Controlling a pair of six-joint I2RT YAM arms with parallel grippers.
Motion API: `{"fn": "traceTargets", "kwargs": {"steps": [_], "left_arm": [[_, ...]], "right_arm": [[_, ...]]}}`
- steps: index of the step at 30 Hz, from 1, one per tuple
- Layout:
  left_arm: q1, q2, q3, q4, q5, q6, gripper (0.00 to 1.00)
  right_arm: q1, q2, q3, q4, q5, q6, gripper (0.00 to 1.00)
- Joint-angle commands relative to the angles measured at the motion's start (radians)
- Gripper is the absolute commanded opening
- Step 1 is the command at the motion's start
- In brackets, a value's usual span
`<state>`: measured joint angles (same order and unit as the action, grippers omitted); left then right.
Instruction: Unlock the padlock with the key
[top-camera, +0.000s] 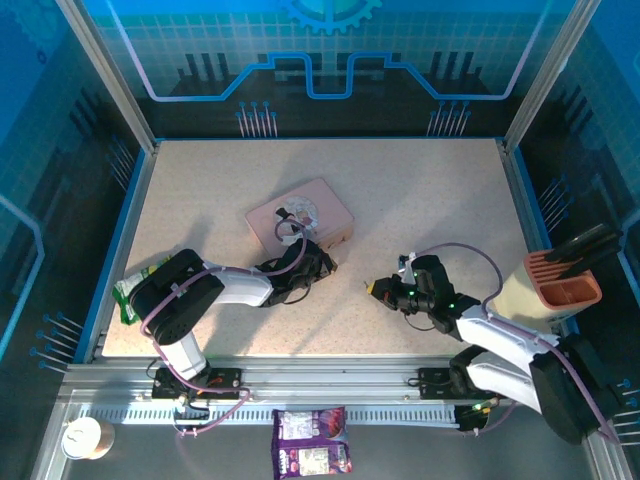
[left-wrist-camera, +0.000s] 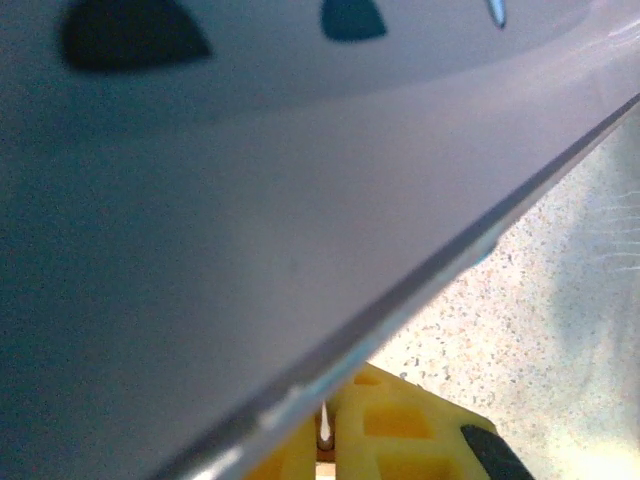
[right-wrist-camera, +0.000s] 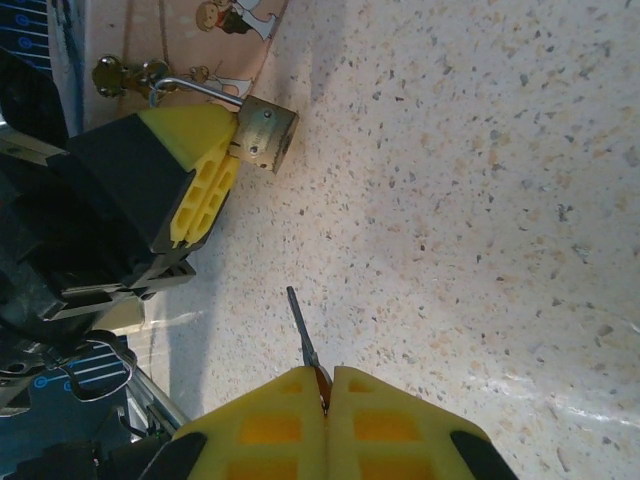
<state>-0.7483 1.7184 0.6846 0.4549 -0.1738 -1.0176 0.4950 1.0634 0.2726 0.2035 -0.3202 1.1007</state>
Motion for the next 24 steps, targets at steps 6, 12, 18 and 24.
{"fn": "traceTargets", "kwargs": {"steps": [6,12,18,24], "left_arm": [[-0.008,-0.067,-0.025,0.095,0.096,-0.062,0.06],[0.004,-0.090,-0.033,0.111,0.107,-0.065,0.05],[0.013,-0.095,-0.044,0.147,0.126,-0.093,0.03],[0.020,-0.101,-0.050,0.163,0.142,-0.105,0.02]], "right_arm": [[-0.029,0.149,-0.019,0.258,-0.111,0.000,0.00],[-0.058,0.284,-0.016,0.406,-0.197,0.005,0.00],[-0.065,0.407,-0.014,0.562,-0.242,0.060,0.00],[-0.065,0.522,-0.012,0.695,-0.269,0.097,0.00]]}}
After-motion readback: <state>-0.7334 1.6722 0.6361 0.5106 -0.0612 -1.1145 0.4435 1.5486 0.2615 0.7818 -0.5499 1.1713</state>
